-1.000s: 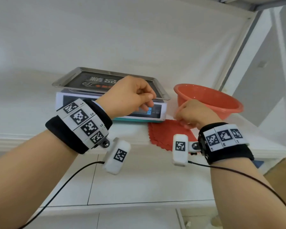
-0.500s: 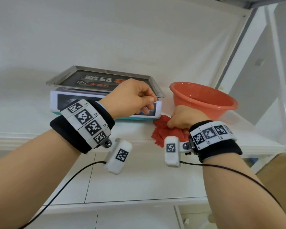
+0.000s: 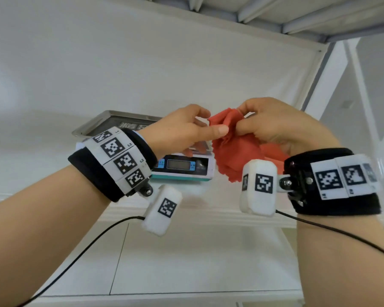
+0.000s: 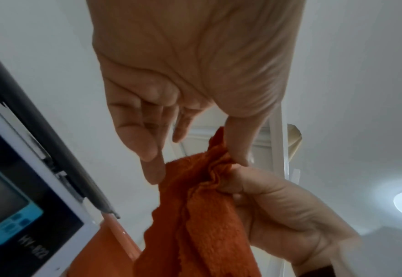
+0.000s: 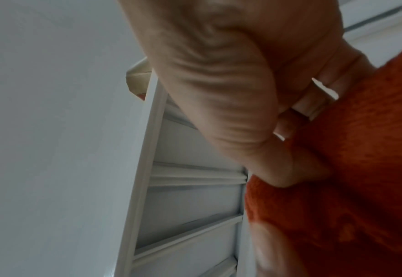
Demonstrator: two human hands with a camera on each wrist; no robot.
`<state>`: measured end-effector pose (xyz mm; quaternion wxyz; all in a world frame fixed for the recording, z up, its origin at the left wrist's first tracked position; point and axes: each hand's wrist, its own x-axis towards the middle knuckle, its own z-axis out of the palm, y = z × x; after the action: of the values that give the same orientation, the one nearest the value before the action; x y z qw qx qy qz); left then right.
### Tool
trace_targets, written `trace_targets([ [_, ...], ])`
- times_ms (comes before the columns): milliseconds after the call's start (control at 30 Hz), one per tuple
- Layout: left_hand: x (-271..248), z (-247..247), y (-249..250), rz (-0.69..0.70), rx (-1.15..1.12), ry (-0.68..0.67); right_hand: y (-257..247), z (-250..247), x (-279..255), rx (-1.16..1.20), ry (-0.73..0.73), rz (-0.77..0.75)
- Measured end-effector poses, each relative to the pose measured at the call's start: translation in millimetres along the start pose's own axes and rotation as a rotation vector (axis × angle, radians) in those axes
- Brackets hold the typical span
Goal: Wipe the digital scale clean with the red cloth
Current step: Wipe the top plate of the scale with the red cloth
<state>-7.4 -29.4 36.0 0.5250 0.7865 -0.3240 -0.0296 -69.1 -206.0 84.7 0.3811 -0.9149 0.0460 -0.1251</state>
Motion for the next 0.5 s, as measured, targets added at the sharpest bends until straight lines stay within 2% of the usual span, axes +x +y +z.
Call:
trace_targets([
  [133,5.4,-7.0,14.0,-0.038,-0.125,-0.078,-10.2,9.5,8.0,0.097,-0.072,-0.072],
  [200,7.5,-9.1,15.6,-0.048,-0.171,-0.010,-10.6,13.8,13.7,0.158,-0.066,-0.099],
  [300,12.4,-16.3,10.0,-0.097,-0.301,0.134,-8.8,20.5,17.9,0.379,-0.087,-0.145],
  [400,17.1,-24.7,4.4,-0.123,-0.454,0.206,-1.8,29.7,23.2,0.548,-0.244,-0.197],
  [467,18.1,-25.6,5.0,-0.111,-0.582,0.189,2.2,40.0,28.0,0.608,-0.398,-0.289],
  [500,18.1,-25.1,6.4,-0.104,-0.639,0.175,3.8,45.0,31.3,0.630,-0.428,-0.339],
])
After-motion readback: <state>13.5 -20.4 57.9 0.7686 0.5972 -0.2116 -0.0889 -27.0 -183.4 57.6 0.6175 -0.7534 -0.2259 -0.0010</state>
